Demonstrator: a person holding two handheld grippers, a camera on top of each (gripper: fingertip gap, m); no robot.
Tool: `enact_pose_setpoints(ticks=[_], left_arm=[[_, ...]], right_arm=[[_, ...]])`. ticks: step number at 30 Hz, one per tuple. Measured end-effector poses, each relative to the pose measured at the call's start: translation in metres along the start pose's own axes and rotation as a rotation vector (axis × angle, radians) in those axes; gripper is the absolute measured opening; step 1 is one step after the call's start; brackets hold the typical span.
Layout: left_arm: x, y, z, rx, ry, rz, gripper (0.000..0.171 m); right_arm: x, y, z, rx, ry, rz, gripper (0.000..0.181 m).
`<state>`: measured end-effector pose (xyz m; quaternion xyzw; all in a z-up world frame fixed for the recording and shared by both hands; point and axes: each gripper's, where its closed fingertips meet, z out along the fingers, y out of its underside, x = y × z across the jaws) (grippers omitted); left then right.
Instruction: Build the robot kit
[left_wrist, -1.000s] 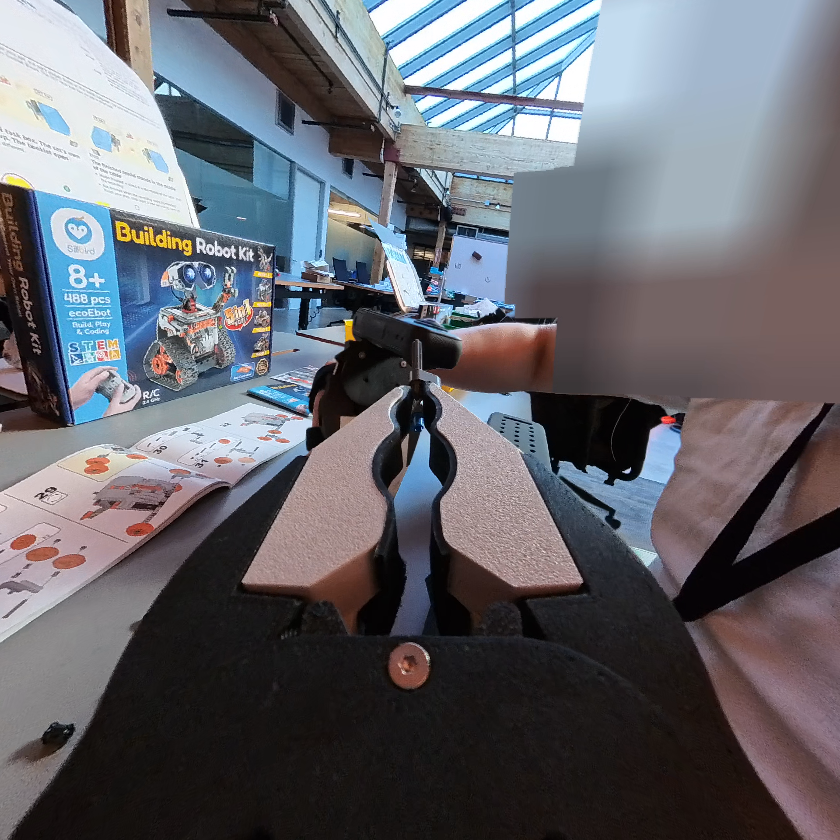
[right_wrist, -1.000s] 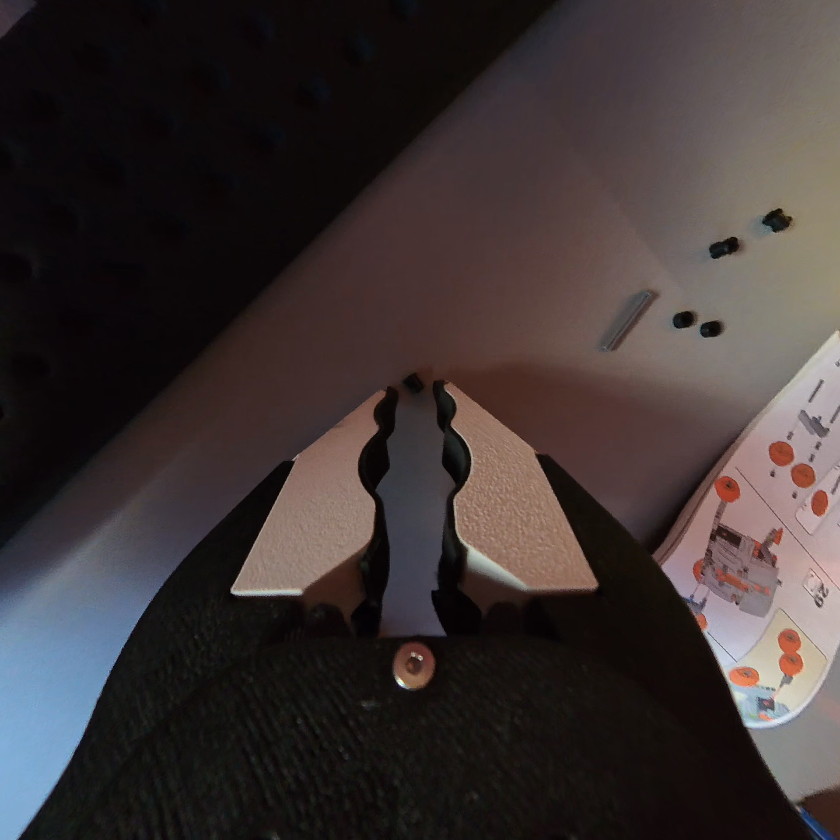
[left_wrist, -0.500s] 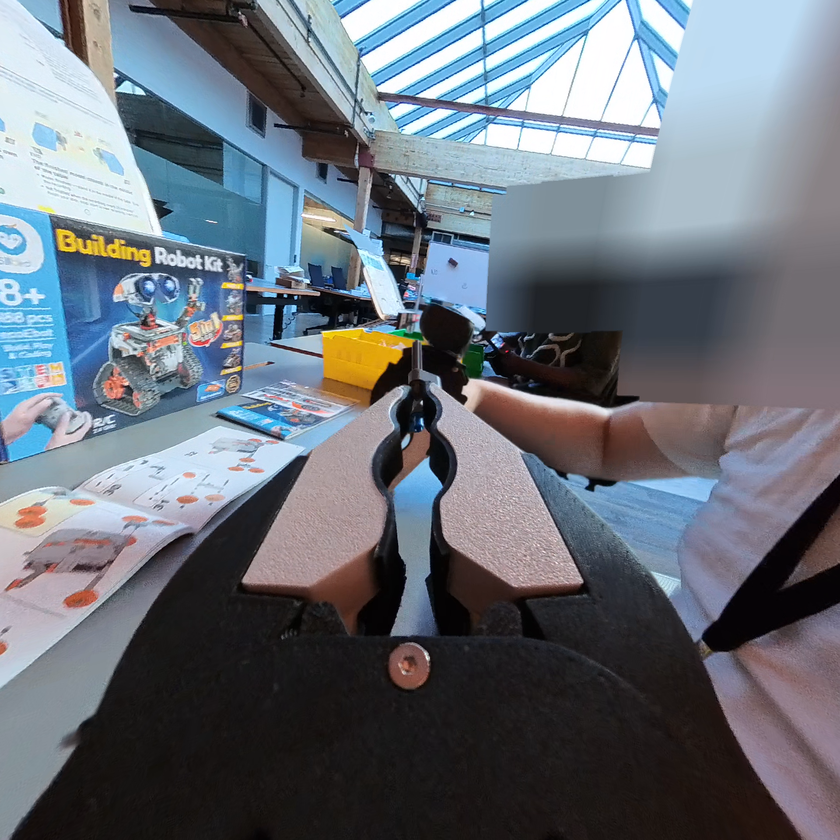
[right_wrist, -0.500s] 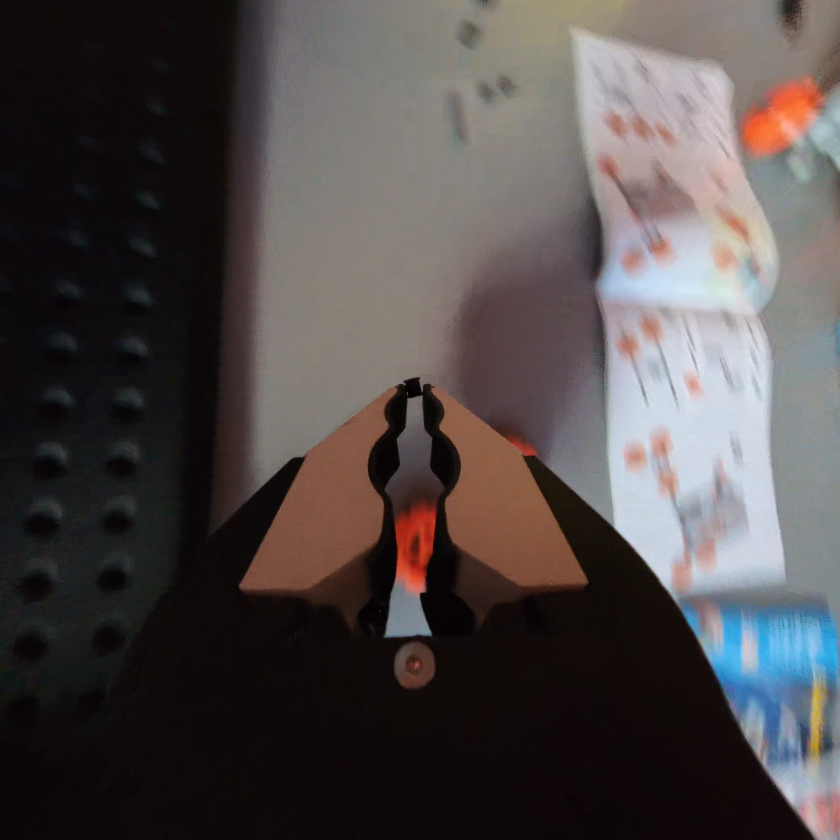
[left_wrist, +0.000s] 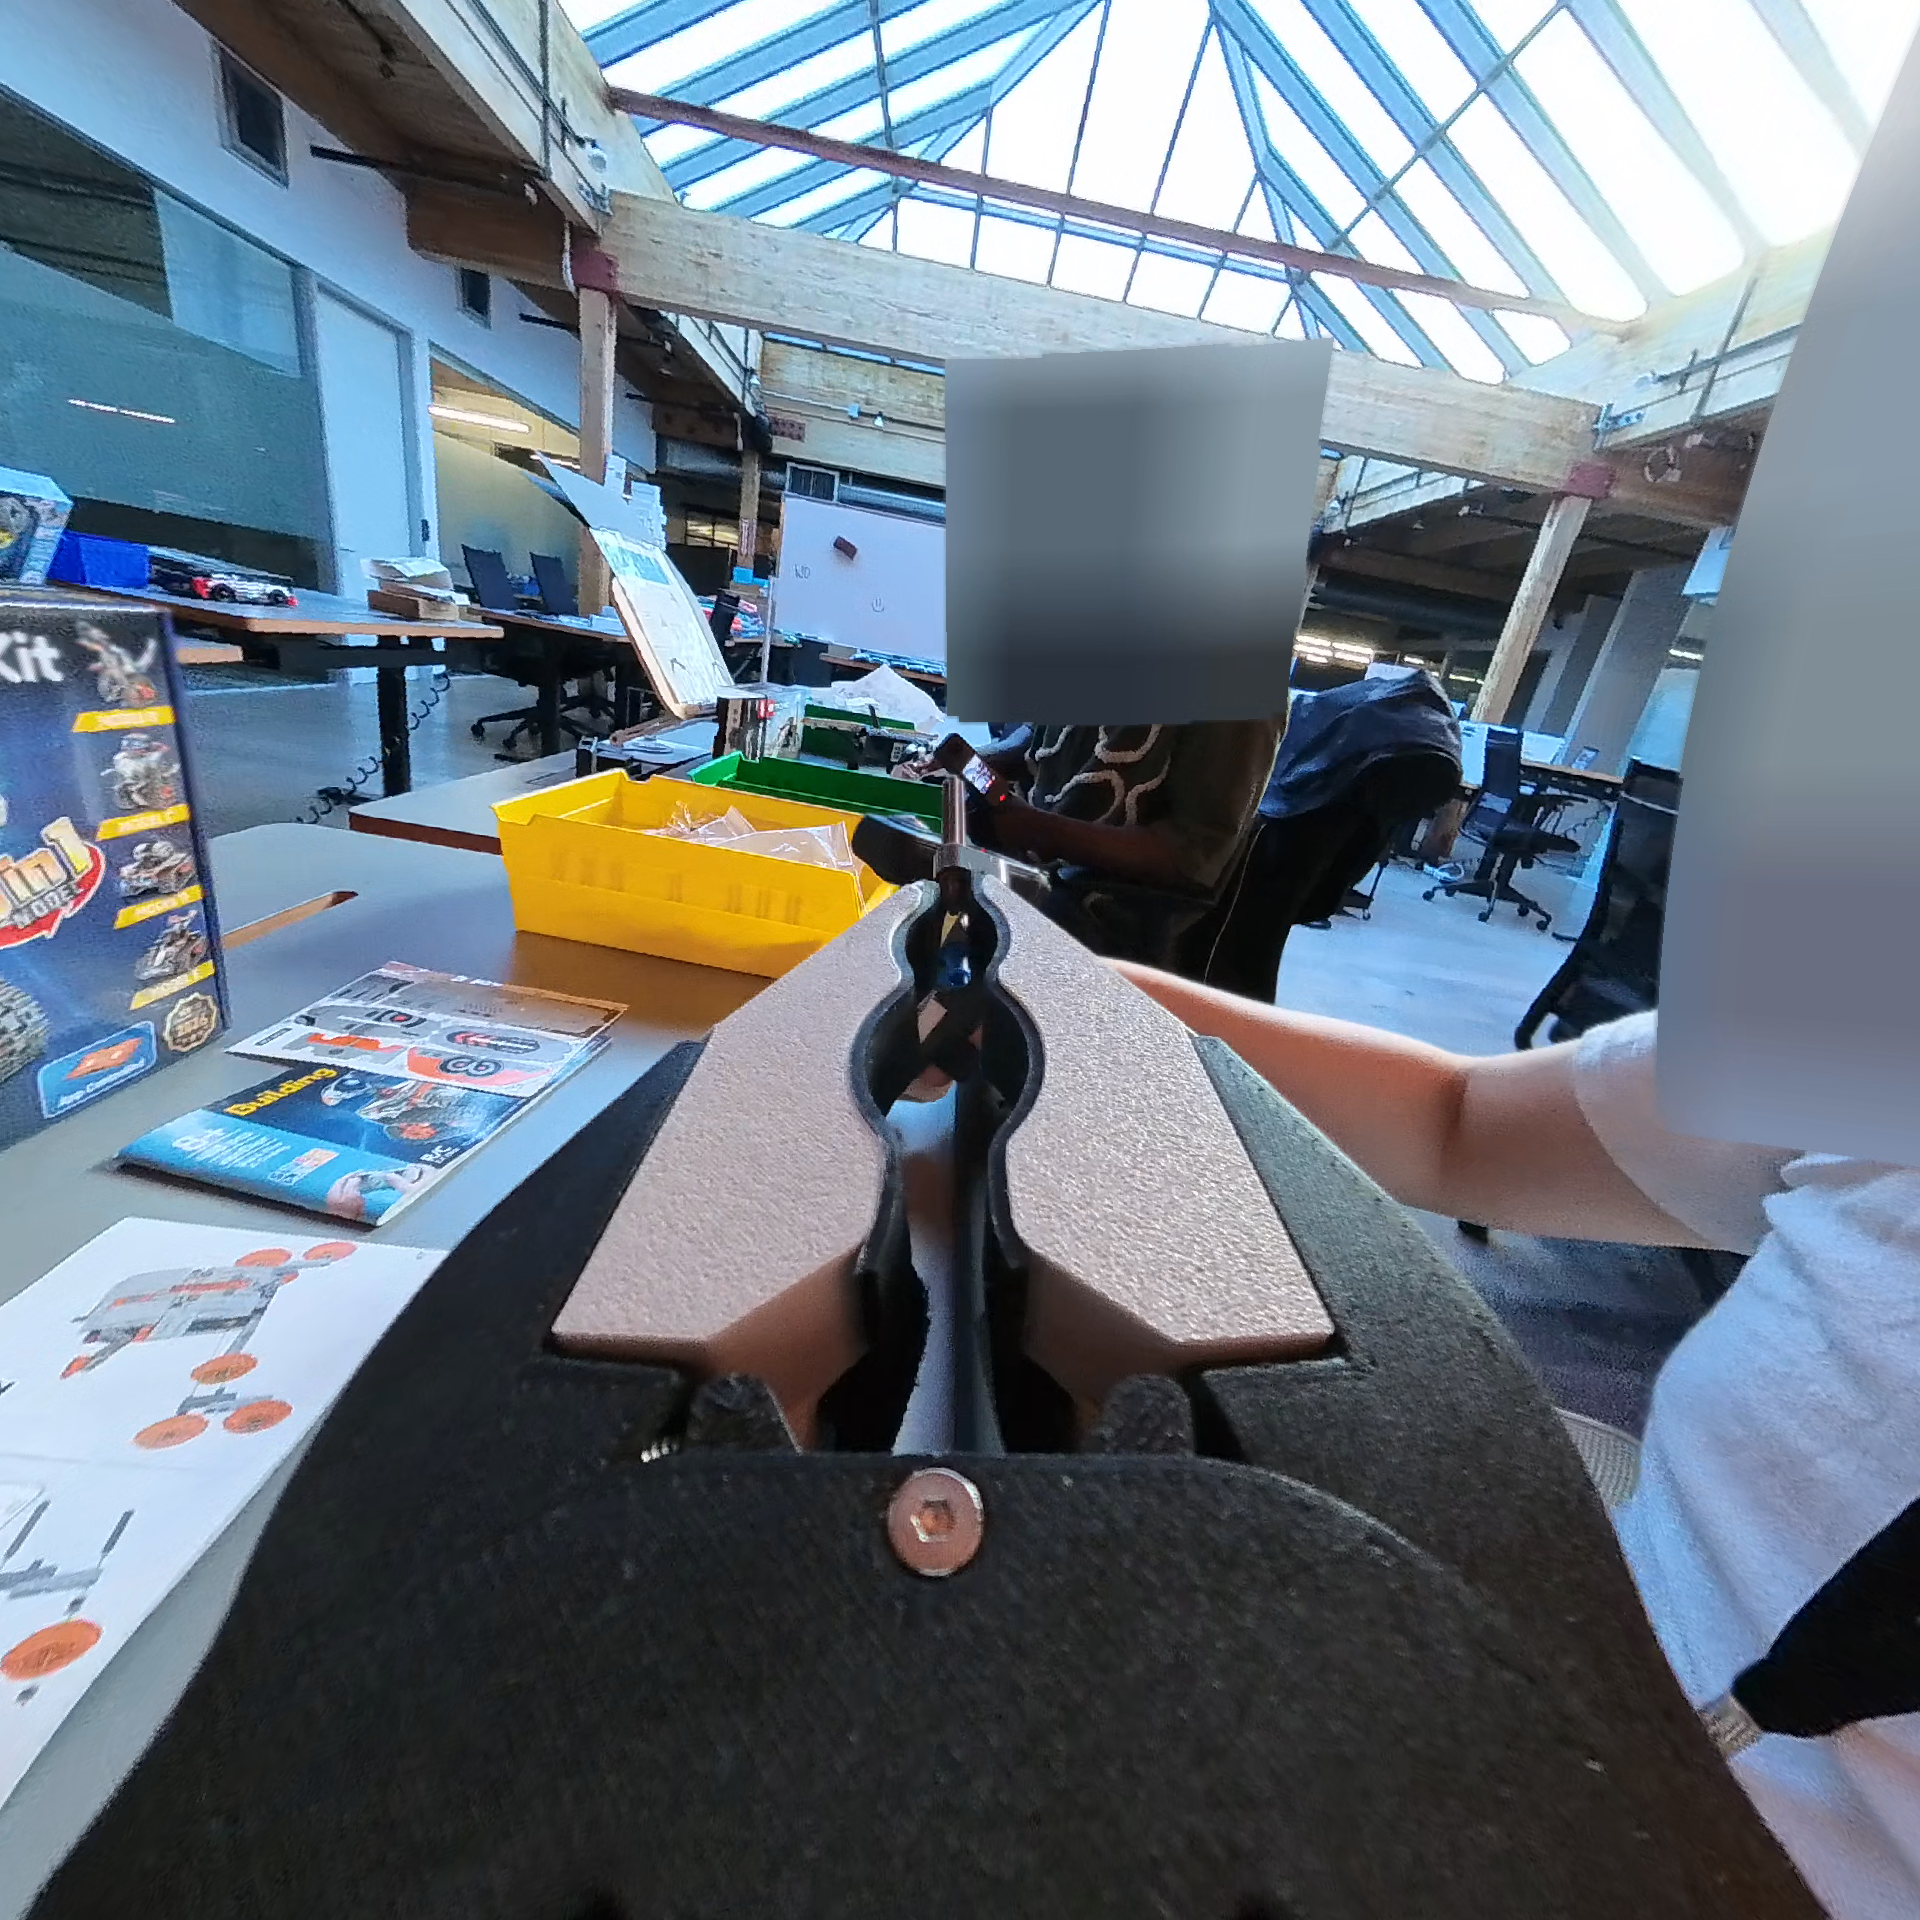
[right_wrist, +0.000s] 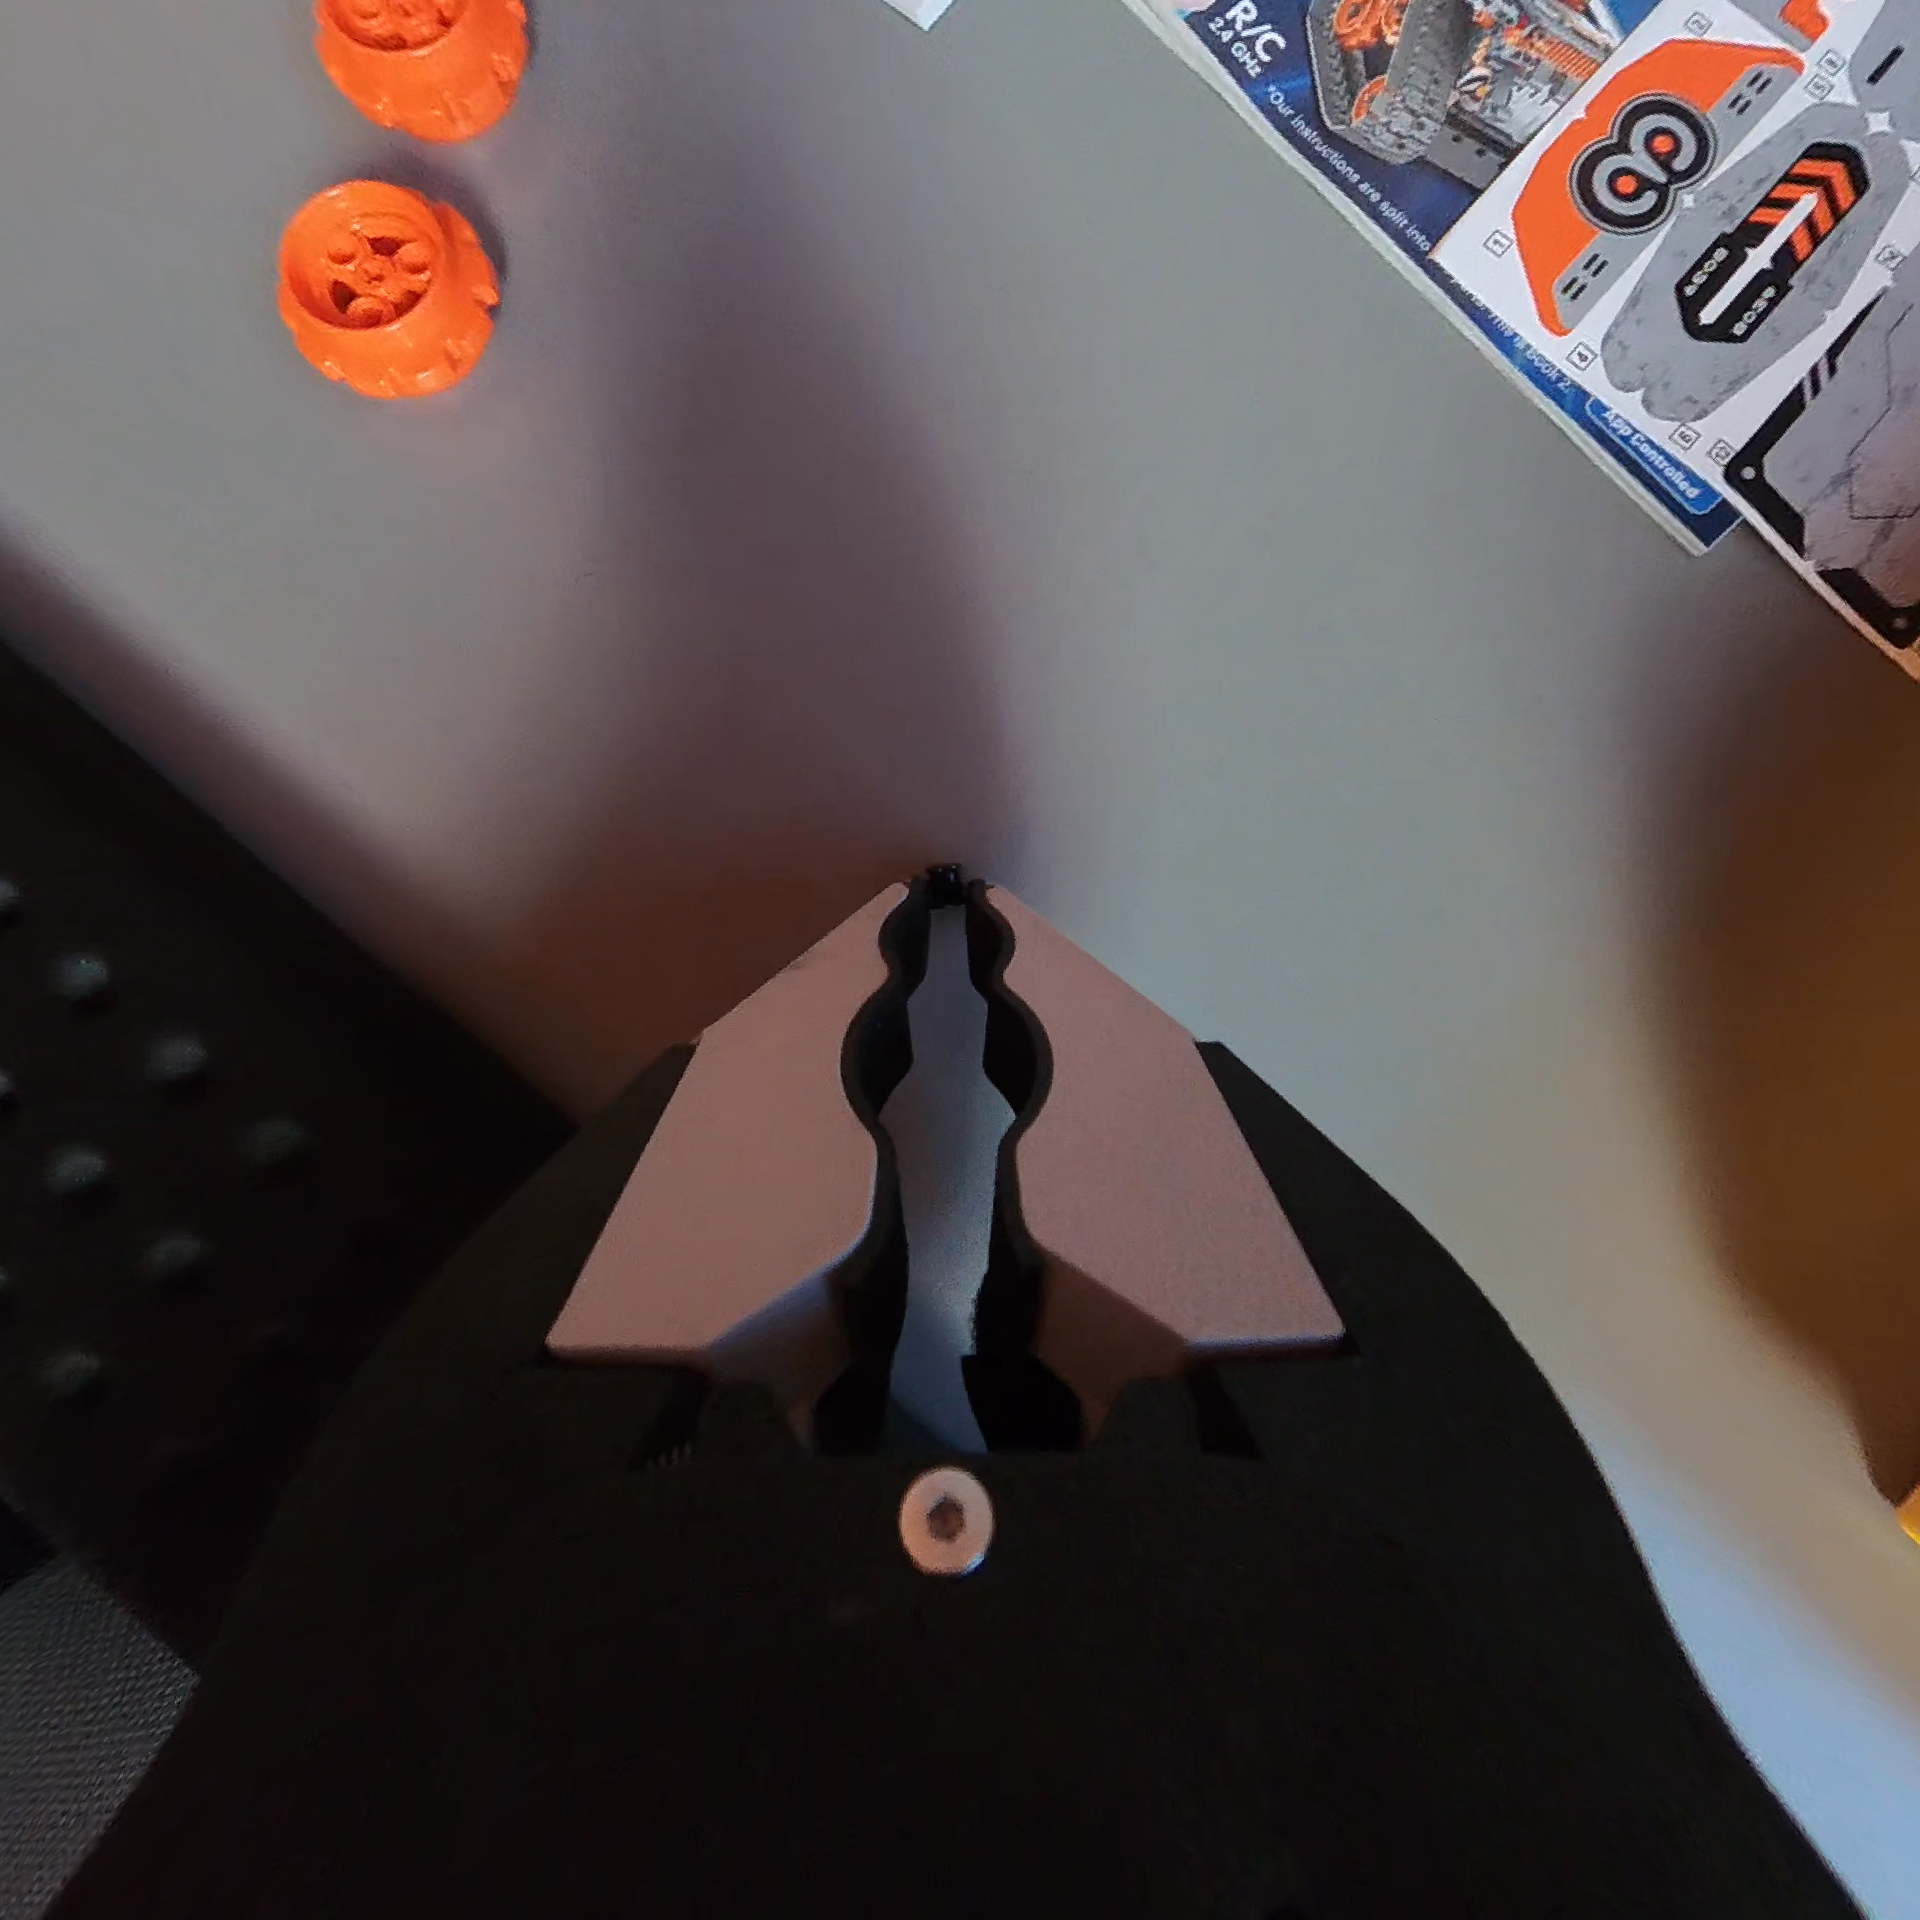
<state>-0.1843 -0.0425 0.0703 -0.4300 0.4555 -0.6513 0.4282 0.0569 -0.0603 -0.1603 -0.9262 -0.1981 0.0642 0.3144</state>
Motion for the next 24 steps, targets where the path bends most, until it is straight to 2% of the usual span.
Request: enact_pose_setpoints(ticks=[4,8,11,14,16,24], left_arm=[[-0.002,0.006,0.015,-0.011,0.013,-0.012,0.001],[-0.005,0.014,0.019,-0.020,0.013,-0.016,0.000],[-0.009,0.019,0.016,-0.020,0.006,-0.022,0.001],[-0.012,0.023,0.014,-0.020,0.005,-0.041,0.000],[-0.015,0.026,0.013,-0.027,-0.004,-0.043,0.001],[-0.021,0.031,0.013,-0.035,-0.015,-0.044,0.001]], right_arm=[[-0.002,-0.002,0.001,0.041,-0.013,-0.043,0.007],[0.000,0.001,-0.006,0.108,-0.021,-0.093,0.023],[0.000,-0.006,-0.014,0.195,-0.024,-0.231,0.022],[-0.005,-0.006,-0.013,0.191,-0.096,-0.319,0.022],[-0.005,-0.005,-0.010,0.174,-0.122,-0.351,0.022],[-0.008,-0.002,-0.003,0.254,-0.192,-0.390,0.023]])
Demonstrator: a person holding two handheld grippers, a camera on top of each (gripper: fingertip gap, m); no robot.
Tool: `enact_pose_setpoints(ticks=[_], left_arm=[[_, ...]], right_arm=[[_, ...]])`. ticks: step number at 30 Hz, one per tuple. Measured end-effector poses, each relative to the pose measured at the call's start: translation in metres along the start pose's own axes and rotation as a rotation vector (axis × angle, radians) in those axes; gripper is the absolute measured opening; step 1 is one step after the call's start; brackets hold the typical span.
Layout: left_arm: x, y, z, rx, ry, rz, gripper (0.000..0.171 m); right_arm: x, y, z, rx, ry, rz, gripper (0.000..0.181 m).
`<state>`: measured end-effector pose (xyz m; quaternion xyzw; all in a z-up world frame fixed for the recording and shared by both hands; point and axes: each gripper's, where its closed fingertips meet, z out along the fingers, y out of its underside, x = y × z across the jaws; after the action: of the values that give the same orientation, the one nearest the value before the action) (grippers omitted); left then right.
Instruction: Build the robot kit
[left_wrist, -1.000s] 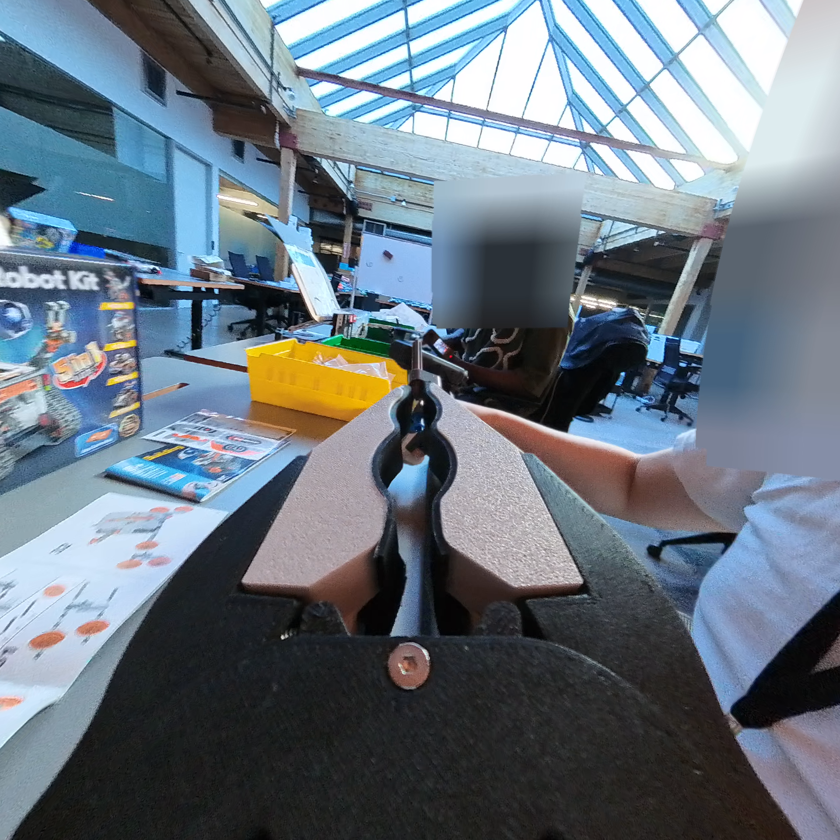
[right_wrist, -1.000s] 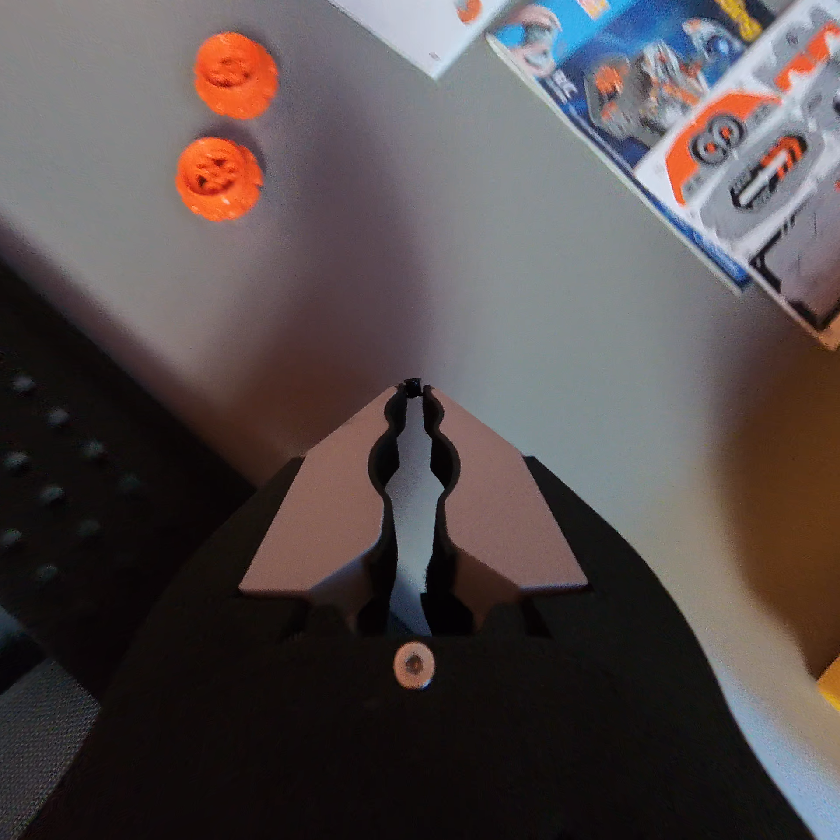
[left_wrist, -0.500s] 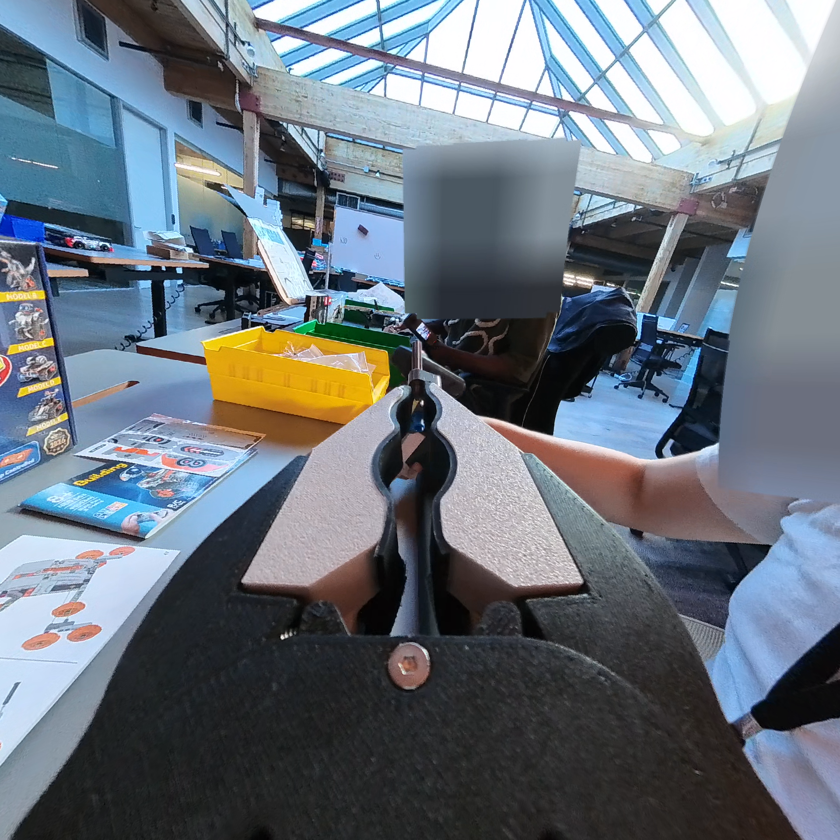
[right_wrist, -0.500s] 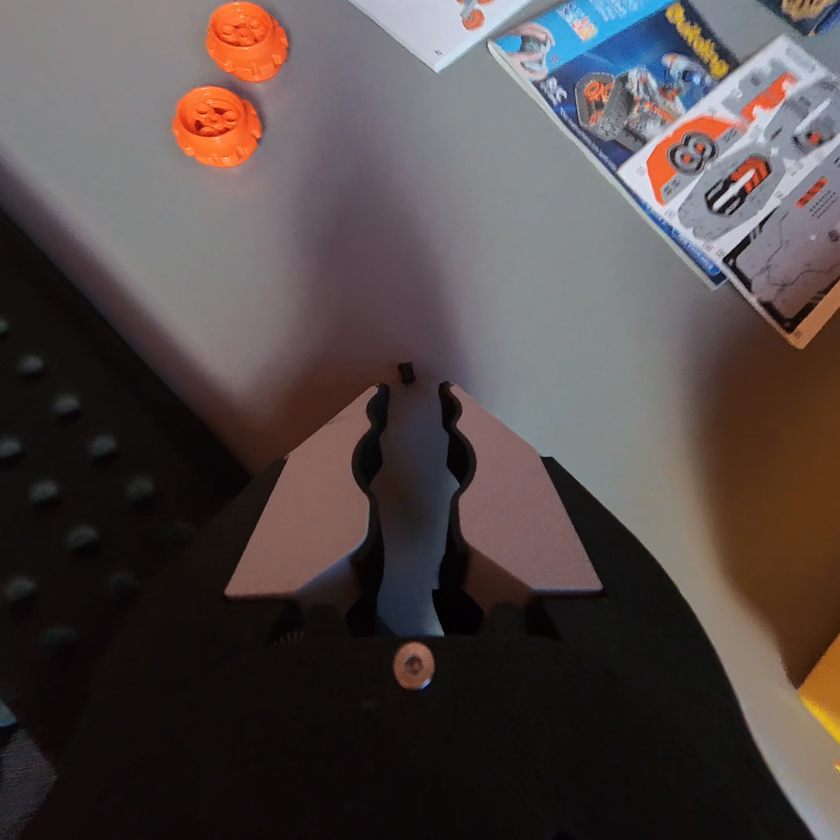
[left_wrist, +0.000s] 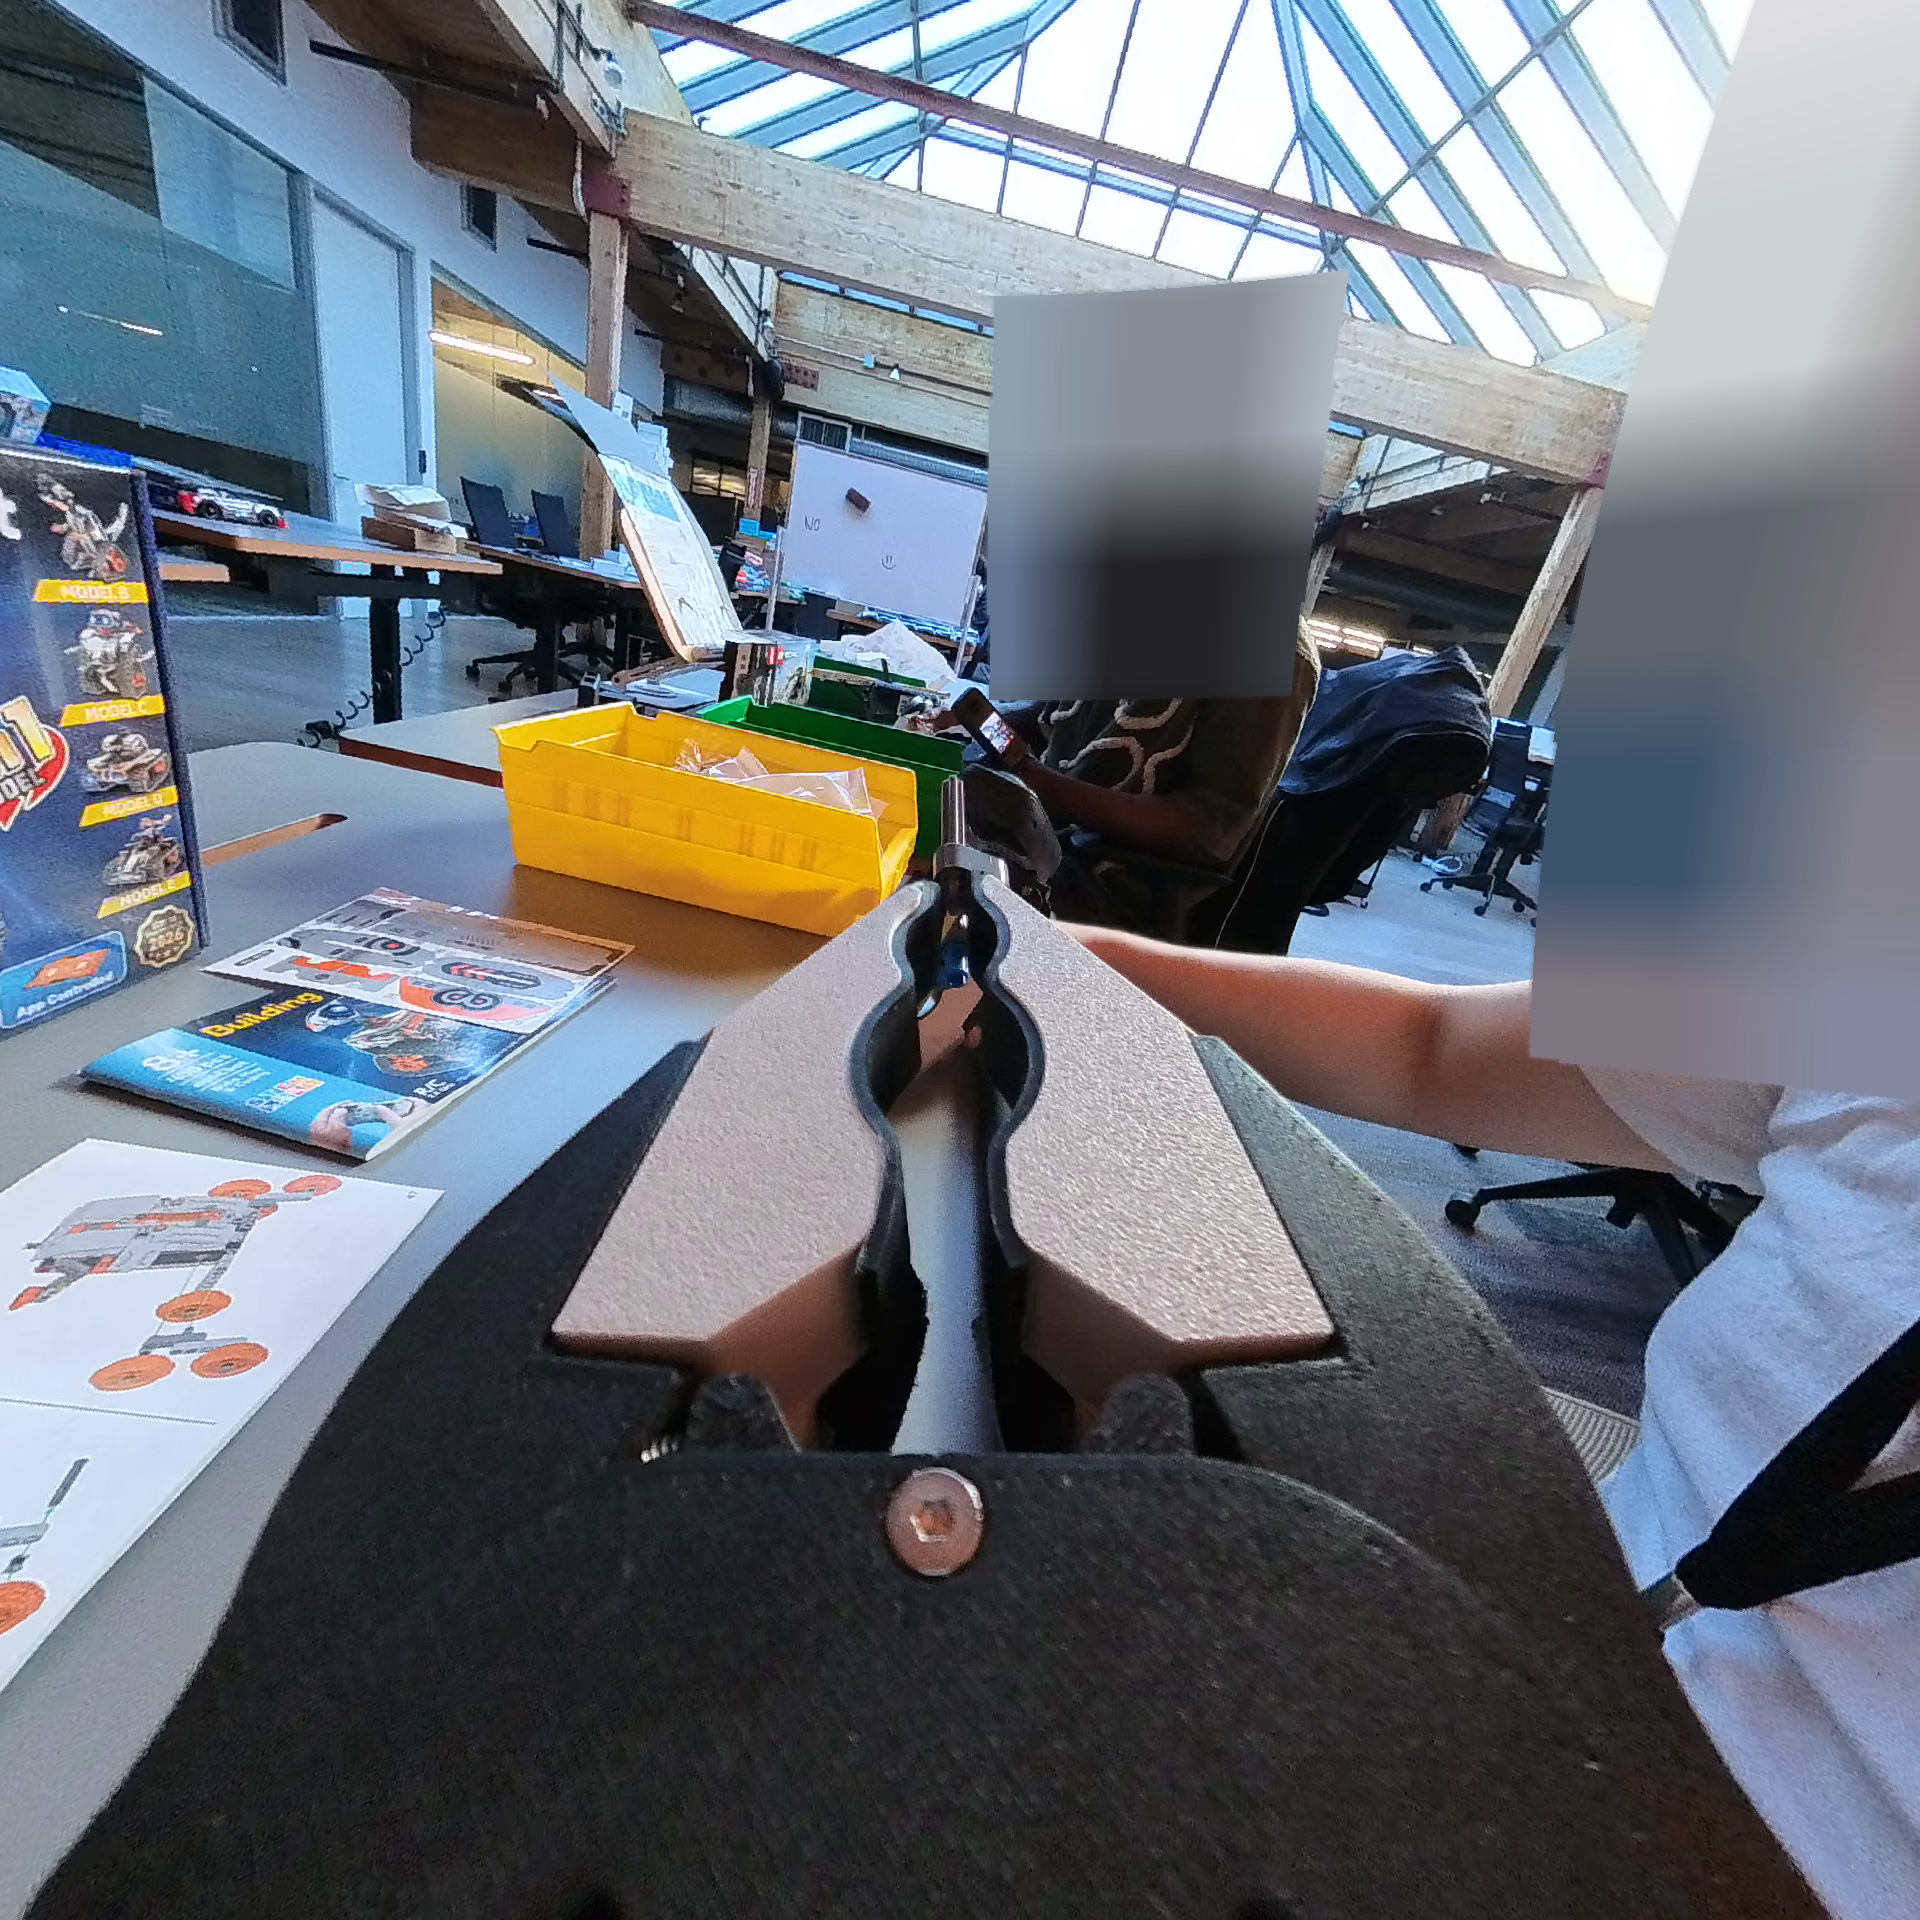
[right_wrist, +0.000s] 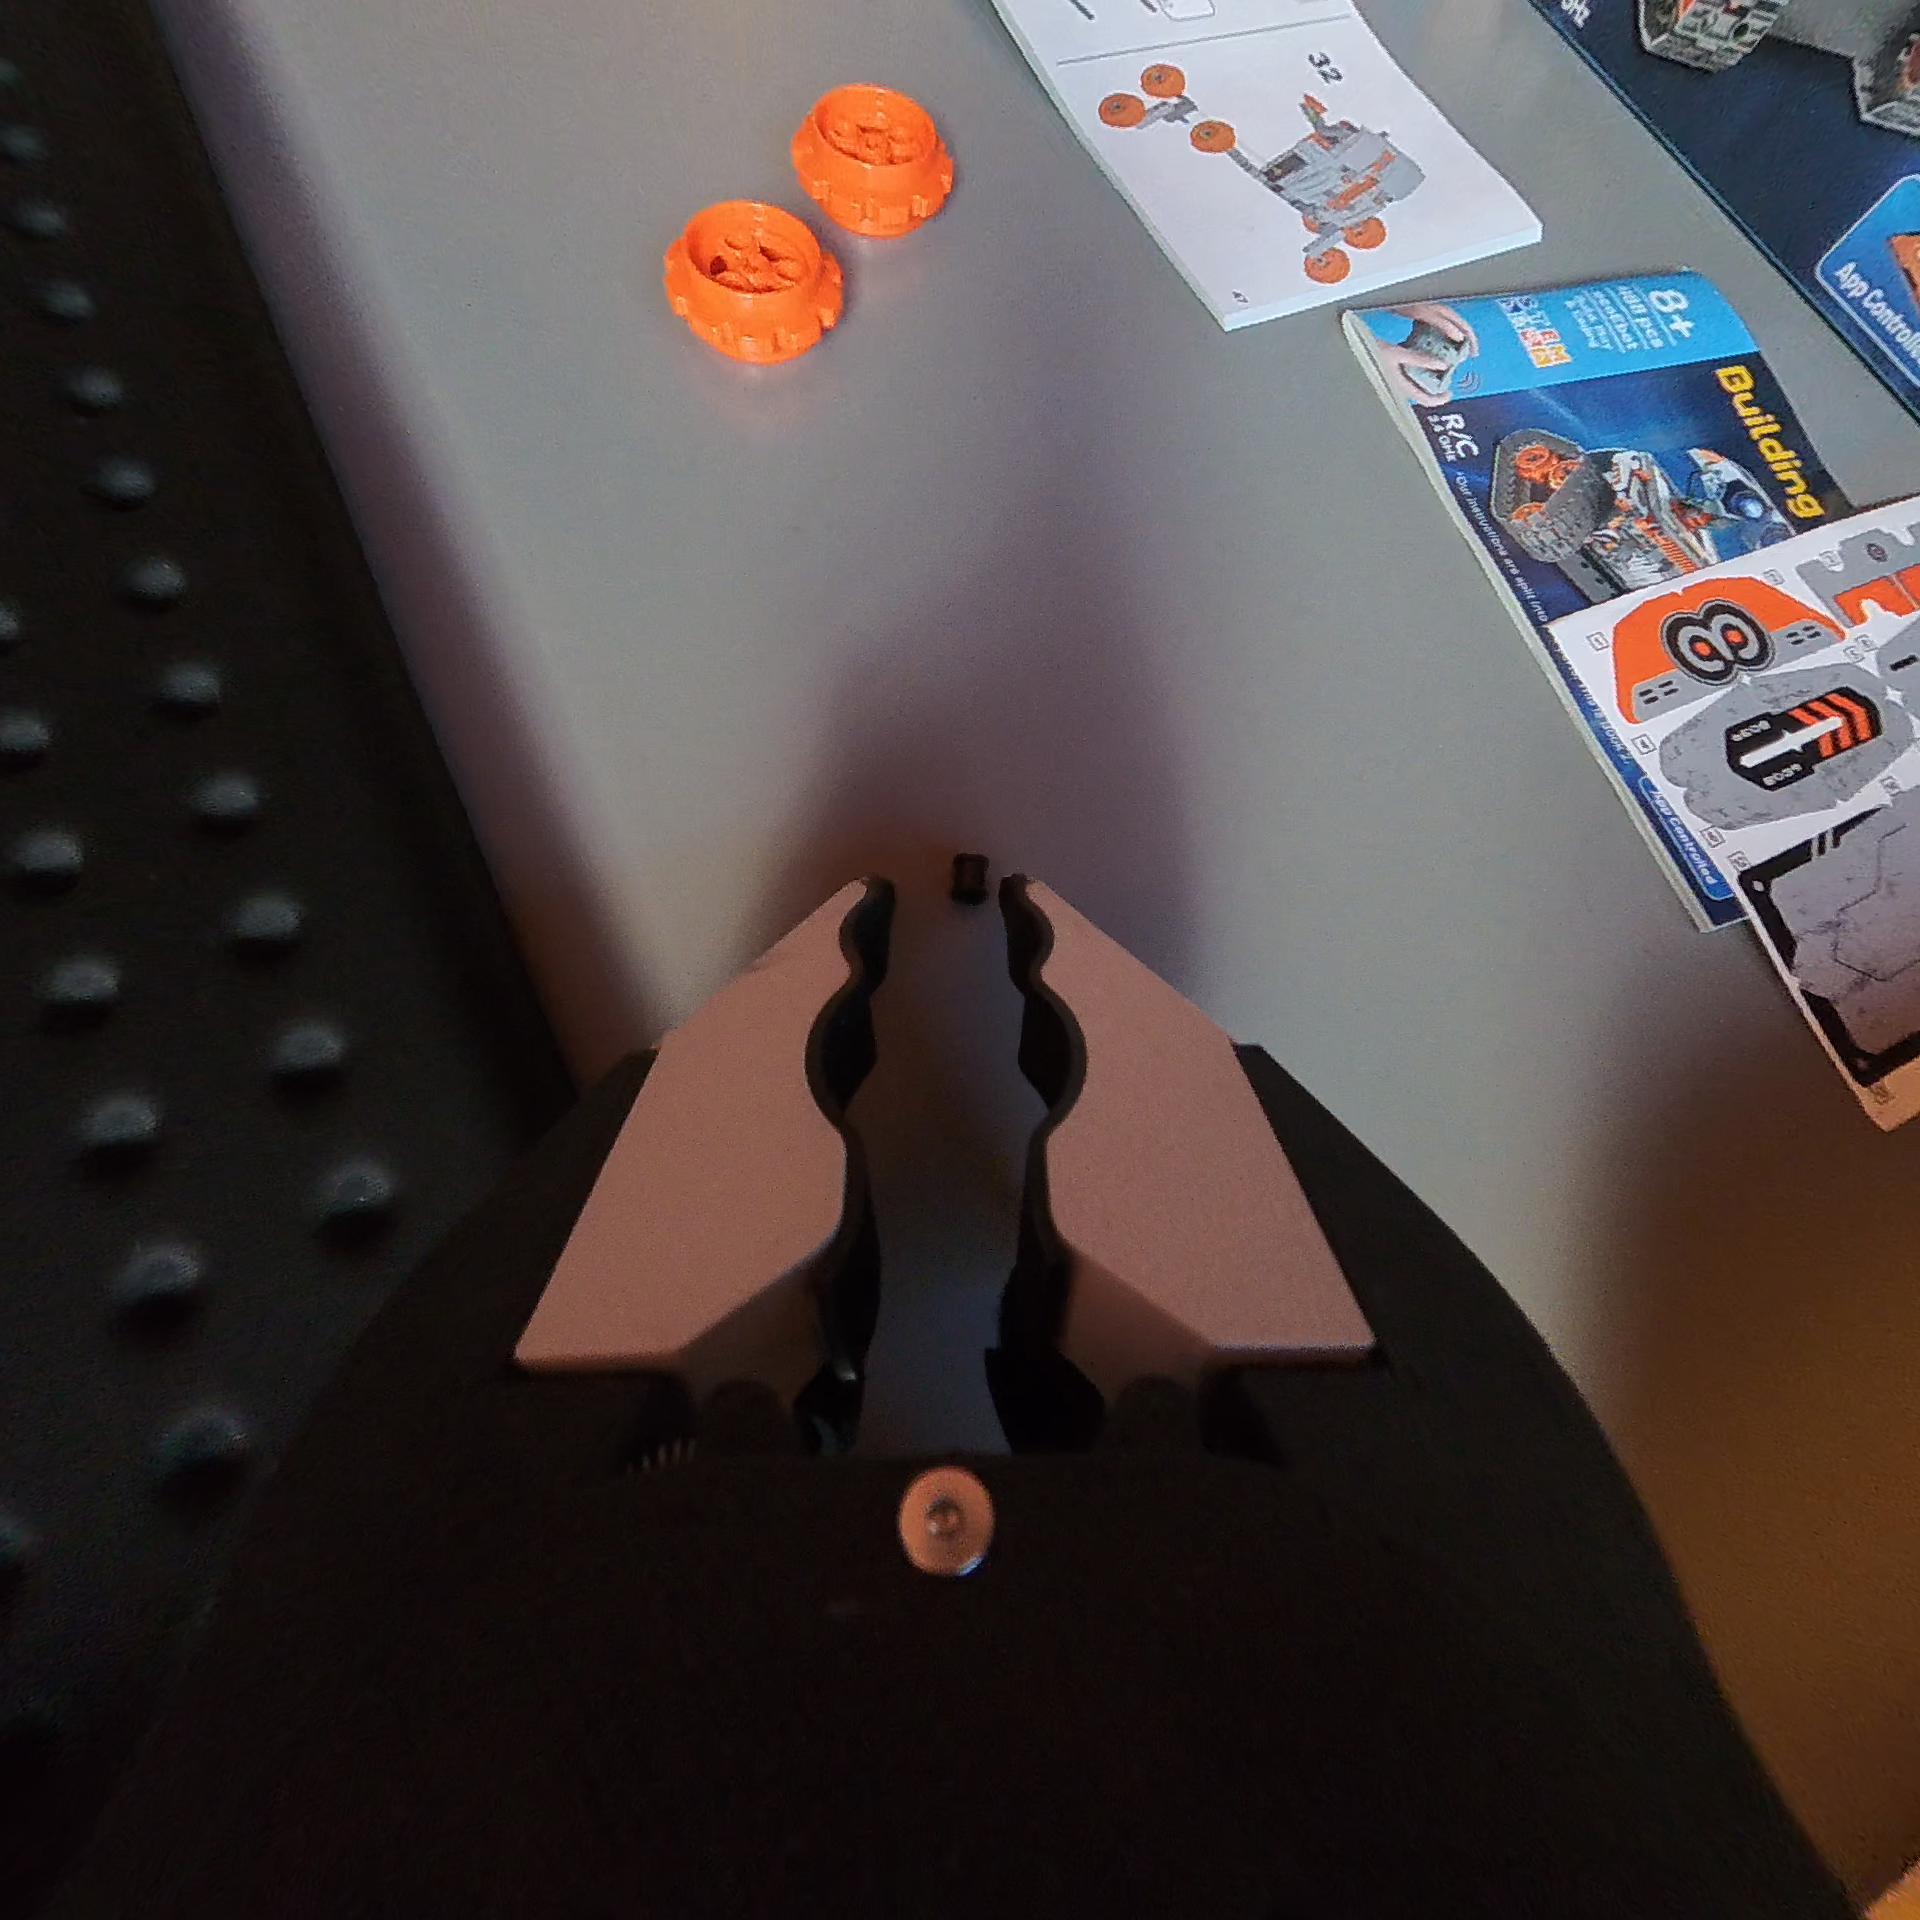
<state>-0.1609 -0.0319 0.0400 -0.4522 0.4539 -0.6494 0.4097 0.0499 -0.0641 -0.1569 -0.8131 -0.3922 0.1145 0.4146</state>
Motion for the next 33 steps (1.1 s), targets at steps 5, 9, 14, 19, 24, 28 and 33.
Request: enact_pose_setpoints(ticks=[5,9,14,19,24,28,33], left_arm=[[-0.001,0.005,0.002,-0.017,0.000,-0.003,0.000],[-0.002,0.009,0.004,-0.030,0.000,-0.008,0.000],[-0.003,0.010,0.005,-0.032,-0.003,-0.007,0.000],[-0.006,0.013,0.004,-0.036,-0.011,-0.021,0.000],[-0.009,0.009,0.004,-0.037,-0.025,-0.012,0.000],[-0.011,-0.010,0.003,-0.020,-0.034,0.018,0.000],[-0.017,-0.041,0.015,-0.050,-0.030,0.069,0.001]], right_arm=[[0.005,0.000,0.001,-0.003,0.002,-0.010,0.016],[0.004,0.001,0.002,-0.004,-0.021,-0.006,0.013],[0.003,0.001,0.003,-0.005,-0.035,0.004,0.013],[0.003,0.001,0.004,-0.009,-0.053,0.021,0.007],[0.005,0.000,0.004,-0.009,-0.003,-0.007,0.005],[0.003,-0.030,-0.006,0.058,0.041,-0.053,0.005],[0.022,-0.111,-0.036,0.175,0.154,-0.166,0.004]])
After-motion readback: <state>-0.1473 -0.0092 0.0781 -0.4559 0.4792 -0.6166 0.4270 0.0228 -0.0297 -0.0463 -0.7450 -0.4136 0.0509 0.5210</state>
